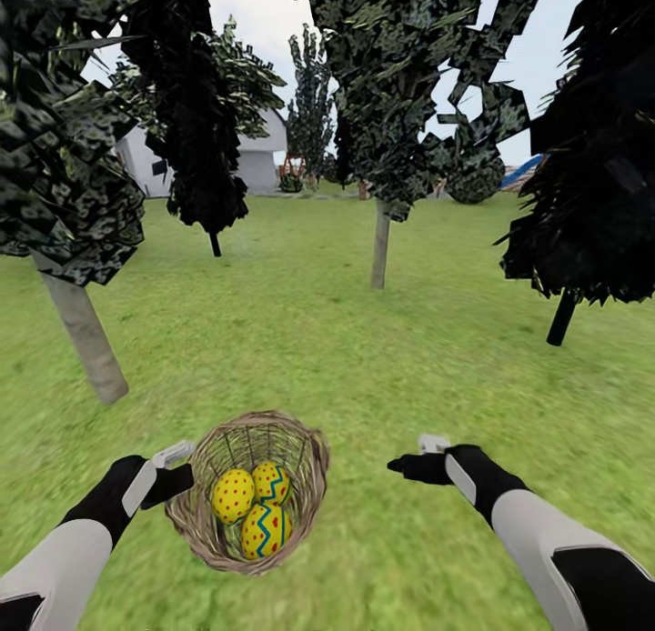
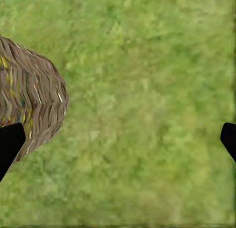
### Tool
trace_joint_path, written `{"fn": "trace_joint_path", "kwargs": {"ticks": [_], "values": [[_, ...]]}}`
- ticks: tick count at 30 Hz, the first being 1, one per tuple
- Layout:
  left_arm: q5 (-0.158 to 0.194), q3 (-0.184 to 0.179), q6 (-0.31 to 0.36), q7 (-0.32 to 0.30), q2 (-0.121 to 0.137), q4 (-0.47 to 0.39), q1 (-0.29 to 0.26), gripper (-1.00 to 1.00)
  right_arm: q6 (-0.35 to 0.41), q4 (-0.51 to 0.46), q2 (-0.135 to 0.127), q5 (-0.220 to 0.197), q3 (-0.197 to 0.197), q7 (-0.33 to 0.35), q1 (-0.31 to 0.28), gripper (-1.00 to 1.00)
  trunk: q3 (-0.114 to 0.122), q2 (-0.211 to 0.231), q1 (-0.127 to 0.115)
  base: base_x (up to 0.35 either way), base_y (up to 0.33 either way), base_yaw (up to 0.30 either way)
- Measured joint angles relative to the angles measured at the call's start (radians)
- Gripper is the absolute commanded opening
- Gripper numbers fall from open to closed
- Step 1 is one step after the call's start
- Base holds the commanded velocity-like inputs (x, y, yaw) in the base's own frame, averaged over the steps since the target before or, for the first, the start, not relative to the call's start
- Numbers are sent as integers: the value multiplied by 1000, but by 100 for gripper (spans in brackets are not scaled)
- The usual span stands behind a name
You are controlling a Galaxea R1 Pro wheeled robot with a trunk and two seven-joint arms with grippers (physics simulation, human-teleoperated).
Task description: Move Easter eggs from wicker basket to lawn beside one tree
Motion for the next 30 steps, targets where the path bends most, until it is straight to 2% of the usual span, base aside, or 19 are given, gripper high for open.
{"fn": "trace_joint_path", "kwargs": {"ticks": [2,4,11,30], "values": [[3,0,0,0,0,0,0,-100,-2,5,1,1,0,-15,0,100,-2,0,0,0,0,247],[0,-1,0,0,0,-1,0,-100,-38,6,1,4,2,-18,18,100,-4,0,0,0,0,276],[-1,-1,0,0,0,-1,0,-100,-43,5,1,3,1,-57,21,100,-7,0,0,0,0,284],[-1,-1,0,-1,-1,-1,0,-100,-46,5,9,6,1,-58,23,100,-15,0,0,0,0,290]]}}
